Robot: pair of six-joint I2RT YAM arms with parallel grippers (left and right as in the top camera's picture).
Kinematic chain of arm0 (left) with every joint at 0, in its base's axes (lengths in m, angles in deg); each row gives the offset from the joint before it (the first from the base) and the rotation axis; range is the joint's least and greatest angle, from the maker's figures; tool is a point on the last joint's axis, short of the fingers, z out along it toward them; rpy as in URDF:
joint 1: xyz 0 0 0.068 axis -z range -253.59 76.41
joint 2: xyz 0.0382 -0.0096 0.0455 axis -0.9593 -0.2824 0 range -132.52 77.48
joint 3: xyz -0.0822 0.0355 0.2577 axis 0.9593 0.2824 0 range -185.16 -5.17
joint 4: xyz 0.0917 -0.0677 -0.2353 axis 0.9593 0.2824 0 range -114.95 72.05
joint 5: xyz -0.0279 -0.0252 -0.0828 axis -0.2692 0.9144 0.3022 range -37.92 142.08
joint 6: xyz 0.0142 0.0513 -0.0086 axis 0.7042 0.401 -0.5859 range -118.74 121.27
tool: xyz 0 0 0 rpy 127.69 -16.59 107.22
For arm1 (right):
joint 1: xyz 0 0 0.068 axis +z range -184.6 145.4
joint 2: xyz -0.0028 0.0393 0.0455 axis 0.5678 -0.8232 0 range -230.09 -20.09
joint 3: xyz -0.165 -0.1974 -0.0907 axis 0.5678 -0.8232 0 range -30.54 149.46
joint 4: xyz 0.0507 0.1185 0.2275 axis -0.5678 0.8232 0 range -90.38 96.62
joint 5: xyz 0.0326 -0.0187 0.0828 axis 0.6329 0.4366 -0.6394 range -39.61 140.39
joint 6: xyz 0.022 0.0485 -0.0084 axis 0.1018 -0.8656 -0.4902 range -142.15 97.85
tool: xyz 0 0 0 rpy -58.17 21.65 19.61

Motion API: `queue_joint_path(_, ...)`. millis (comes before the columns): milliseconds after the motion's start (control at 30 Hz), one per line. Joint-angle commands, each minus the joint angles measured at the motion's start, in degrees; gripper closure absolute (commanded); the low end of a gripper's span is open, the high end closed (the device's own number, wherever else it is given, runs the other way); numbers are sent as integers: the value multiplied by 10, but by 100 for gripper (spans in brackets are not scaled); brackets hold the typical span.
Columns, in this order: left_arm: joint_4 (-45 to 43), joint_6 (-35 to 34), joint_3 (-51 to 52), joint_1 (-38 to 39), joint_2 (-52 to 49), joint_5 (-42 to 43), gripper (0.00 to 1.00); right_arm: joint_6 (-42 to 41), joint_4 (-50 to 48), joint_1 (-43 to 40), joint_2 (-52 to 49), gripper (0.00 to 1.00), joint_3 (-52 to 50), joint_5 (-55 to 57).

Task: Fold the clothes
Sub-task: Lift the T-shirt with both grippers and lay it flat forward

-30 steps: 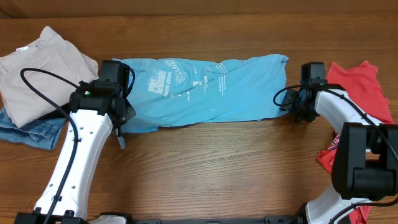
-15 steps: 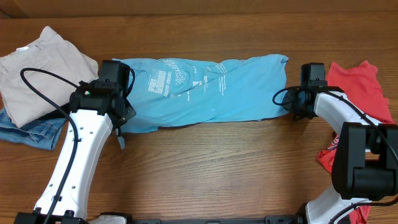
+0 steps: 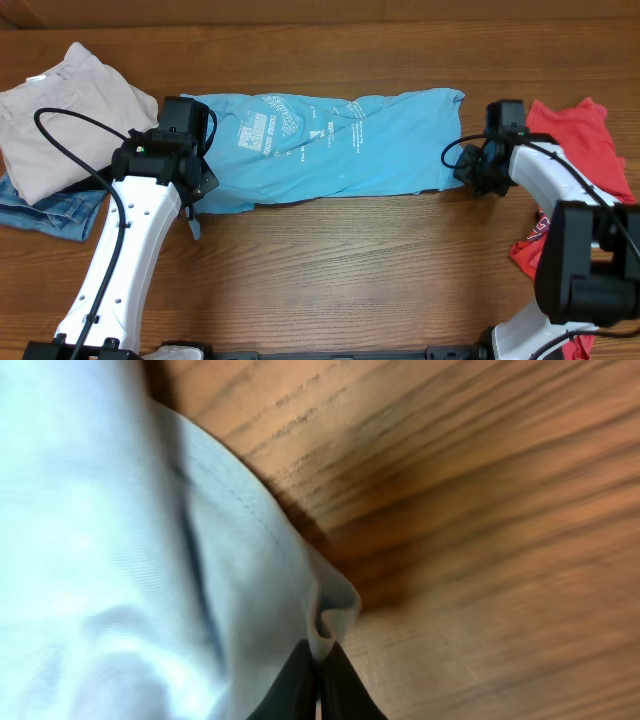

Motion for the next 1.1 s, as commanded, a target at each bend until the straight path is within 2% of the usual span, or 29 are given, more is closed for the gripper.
queue_joint_path(0, 6, 37, -23, -1, 17, -7, 96, 0, 43, -5, 89, 96, 72, 0)
queue_joint_path(333, 77, 73, -167, -1, 120, -3, 96, 22, 264, -5, 272, 96, 248, 21)
queue_joint_path(567, 107, 104, -260, -1, 205, -3, 96, 32, 375, -5, 363, 96, 408, 54)
queue_joint_path(900, 147, 113, -384, -1, 299, -22, 96, 32, 480, -5, 392, 96, 678, 110)
queue_joint_path(1067, 132, 102, -391, -1, 300, -27, 96, 32, 471, -5, 374, 96, 695, 109)
